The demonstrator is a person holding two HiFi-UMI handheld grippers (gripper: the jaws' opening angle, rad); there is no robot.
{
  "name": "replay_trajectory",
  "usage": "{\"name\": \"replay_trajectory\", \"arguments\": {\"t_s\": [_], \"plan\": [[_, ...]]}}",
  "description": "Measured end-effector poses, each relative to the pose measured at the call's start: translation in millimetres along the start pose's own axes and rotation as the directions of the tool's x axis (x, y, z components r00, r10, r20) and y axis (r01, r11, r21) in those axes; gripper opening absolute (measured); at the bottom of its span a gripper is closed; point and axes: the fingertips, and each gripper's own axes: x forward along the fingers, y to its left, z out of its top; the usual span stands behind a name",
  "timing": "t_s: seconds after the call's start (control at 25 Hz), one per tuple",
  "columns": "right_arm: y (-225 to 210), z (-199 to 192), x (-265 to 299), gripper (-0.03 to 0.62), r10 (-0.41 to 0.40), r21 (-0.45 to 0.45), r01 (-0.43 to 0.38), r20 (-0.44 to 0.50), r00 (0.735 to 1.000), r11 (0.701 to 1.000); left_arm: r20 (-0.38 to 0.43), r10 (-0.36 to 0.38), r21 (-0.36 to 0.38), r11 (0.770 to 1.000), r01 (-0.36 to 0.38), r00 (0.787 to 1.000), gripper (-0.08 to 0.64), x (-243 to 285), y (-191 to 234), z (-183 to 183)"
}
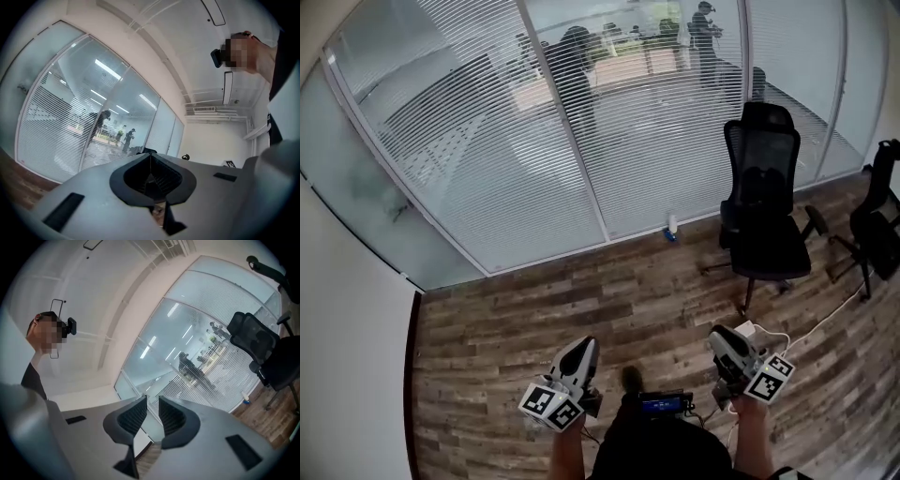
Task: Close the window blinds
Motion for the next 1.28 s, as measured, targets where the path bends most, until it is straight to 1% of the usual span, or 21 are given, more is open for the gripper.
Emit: {"name": "replay_trajectory", "arguments": {"t_s": [0.16, 0.24, 0.32, 0.48, 0.6, 0.76, 0.92, 1.0, 1.12, 1.28], "plan": [[-13.1, 10.9, 31.0, 0.072, -0.026, -0.057, 0.026, -0.014, 1.000, 0.998, 0.031, -0.065, -0.046, 0.997, 0.066, 0.997, 0.009, 39.3, 35.9, -7.9], [-24.5, 19.3, 51.5, 0.072, -0.047, -0.072, 0.046, -0.009, 0.999, 0.996, 0.033, -0.081, -0.063, 0.995, 0.083, 0.996, 0.009, 64.0, 55.1, -0.1], [-33.6, 27.2, 77.8, 0.072, -0.060, -0.083, 0.060, 0.002, 0.998, 0.995, 0.041, -0.085, -0.070, 0.994, 0.088, 0.996, 0.009, 83.9, 78.8, 14.8], [-35.7, 36.5, 145.7, 0.072, -0.051, -0.136, 0.049, -0.005, 0.999, 0.990, 0.070, -0.092, -0.070, 0.993, 0.096, 0.993, 0.009, 107.8, 140.3, 37.9], [-35.3, 33.1, 184.3, 0.072, -0.060, -0.153, 0.057, -0.014, 0.998, 0.987, 0.064, -0.091, -0.087, 0.992, 0.096, 0.994, 0.009, 118.0, 174.0, 47.8], [-49.3, 25.6, 218.9, 0.072, -0.093, -0.150, 0.086, -0.044, 0.995, 0.985, 0.064, -0.103, -0.120, 0.987, 0.110, 0.993, 0.009, 138.9, 209.4, 51.4], [-69.2, 26.9, 234.6, 0.072, -0.140, -0.138, 0.131, -0.061, 0.988, 0.982, 0.041, -0.100, -0.144, 0.984, 0.105, 0.994, 0.009, 156.0, 228.5, 52.9], [-78.4, 28.6, 246.0, 0.072, -0.146, -0.135, 0.136, -0.066, 0.987, 0.981, 0.034, -0.091, -0.150, 0.984, 0.095, 0.995, 0.009, 163.1, 240.8, 53.1], [-94.6, 32.0, 263.9, 0.072, -0.128, -0.122, 0.118, -0.081, 0.988, 0.985, 0.029, -0.066, -0.144, 0.987, 0.070, 0.997, 0.009, 173.5, 252.6, 55.6], [-116.4, 34.5, 292.9, 0.072, -0.076, -0.094, 0.066, -0.102, 0.992, 0.993, 0.029, -0.011, -0.125, 0.992, 0.015, 1.000, 0.009, 185.2, 269.2, 60.5]]}}
